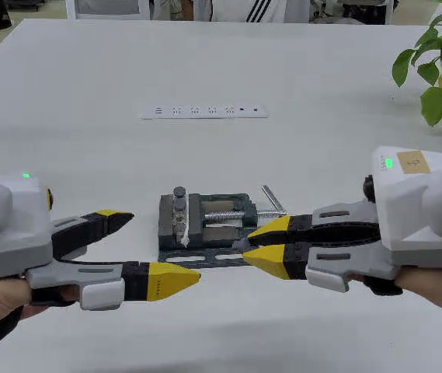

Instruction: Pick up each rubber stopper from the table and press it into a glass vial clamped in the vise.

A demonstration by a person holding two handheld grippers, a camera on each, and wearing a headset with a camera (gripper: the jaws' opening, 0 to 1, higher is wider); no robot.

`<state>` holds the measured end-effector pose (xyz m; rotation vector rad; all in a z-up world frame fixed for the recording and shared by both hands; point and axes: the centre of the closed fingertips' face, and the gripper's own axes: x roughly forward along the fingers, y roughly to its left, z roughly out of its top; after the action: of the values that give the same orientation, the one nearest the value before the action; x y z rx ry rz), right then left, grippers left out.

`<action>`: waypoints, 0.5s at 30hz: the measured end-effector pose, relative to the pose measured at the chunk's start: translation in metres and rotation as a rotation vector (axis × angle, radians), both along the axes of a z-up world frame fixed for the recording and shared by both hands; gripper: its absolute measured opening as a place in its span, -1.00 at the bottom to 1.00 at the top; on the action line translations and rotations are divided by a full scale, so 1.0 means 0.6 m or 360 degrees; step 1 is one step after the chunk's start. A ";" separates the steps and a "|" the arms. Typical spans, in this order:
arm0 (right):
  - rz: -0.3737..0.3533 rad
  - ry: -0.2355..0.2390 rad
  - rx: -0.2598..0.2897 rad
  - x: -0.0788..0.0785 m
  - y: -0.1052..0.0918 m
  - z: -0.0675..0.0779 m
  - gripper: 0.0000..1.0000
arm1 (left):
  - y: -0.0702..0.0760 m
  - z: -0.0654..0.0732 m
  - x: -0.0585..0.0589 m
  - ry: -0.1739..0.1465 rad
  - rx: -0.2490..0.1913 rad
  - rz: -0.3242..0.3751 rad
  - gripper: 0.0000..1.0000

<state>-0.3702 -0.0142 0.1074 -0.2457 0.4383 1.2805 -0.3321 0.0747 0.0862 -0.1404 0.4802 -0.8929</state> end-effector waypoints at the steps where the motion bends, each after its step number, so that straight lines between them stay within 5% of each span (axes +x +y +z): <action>1: 0.0005 0.0003 -0.0005 -0.001 0.000 -0.001 -0.90 | 0.005 -0.005 0.000 -0.0041 0.0082 -0.0022 0.98; 2: 0.0016 0.0010 -0.0015 -0.002 0.001 -0.004 -0.90 | 0.009 -0.014 -0.003 -0.0051 0.0162 -0.0048 0.98; 7: 0.0056 0.0027 -0.0058 -0.003 0.004 -0.019 -0.90 | 0.022 -0.038 -0.006 -0.0081 0.0337 -0.0049 0.98; 10: 0.0054 0.0052 -0.0060 0.001 0.002 -0.022 -0.90 | 0.028 -0.052 -0.014 -0.0100 0.0427 -0.0059 0.98; 14: 0.0063 0.0056 -0.0092 0.008 0.001 -0.030 -0.90 | 0.034 -0.058 -0.022 -0.0111 0.0465 -0.0023 0.98; 15: 0.0057 0.0077 -0.0103 0.010 0.001 -0.033 -0.90 | 0.044 -0.062 -0.022 -0.0151 0.0546 -0.0024 0.98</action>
<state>-0.3643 -0.0138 0.0874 -0.2787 0.5194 1.3106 -0.3450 0.1011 0.0490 0.2183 0.5392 -0.8157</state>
